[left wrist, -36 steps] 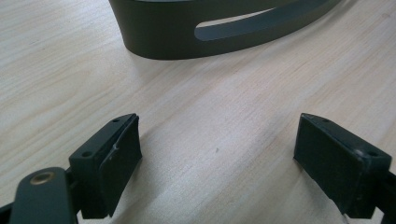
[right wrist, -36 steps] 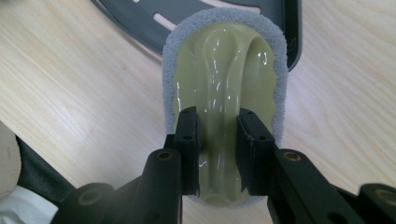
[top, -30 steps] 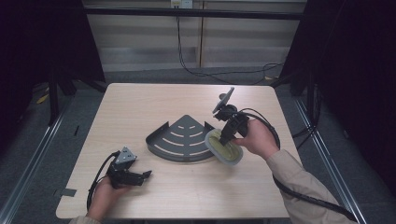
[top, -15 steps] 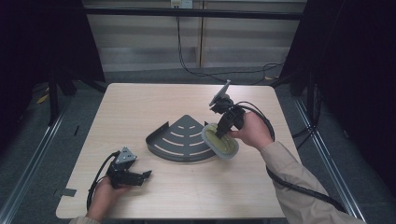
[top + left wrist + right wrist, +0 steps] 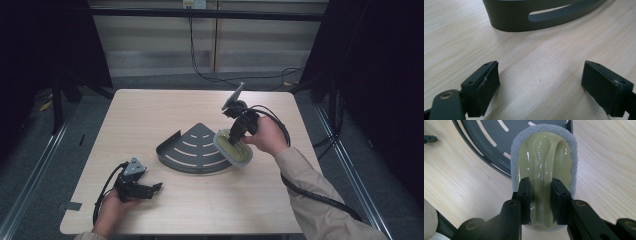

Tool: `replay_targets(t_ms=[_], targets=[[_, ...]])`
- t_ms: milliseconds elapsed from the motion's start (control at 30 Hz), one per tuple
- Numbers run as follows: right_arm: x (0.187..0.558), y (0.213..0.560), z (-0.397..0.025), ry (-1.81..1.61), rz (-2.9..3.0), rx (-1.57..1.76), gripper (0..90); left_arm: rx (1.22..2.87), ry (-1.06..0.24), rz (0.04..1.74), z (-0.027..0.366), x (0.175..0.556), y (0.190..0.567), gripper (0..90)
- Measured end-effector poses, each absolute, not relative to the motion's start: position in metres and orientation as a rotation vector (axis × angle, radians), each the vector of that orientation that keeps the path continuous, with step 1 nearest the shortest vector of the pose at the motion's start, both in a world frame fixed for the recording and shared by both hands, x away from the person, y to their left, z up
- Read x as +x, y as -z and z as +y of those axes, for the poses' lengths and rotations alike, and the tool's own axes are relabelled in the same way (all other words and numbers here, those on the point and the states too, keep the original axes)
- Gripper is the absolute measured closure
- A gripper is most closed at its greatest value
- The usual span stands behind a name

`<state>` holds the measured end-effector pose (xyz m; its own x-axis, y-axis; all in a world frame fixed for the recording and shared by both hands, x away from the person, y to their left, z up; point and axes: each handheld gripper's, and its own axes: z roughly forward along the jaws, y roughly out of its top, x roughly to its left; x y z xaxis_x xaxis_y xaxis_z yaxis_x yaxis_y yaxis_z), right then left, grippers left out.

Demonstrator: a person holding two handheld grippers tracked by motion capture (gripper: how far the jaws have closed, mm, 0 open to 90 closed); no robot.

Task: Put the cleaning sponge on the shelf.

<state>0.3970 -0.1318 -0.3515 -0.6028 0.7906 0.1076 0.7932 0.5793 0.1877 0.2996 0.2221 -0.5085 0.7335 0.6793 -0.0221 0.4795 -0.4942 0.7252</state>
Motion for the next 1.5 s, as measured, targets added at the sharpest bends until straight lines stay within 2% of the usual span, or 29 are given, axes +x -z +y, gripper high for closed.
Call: replay_targets(t_ms=[1500], targets=[[0.433, 0.352, -0.121, 0.383, -2.779, -1.393, 72.0, 2.193, -0.34, 0.869, 0.222, 0.3, 0.508, 14.1]])
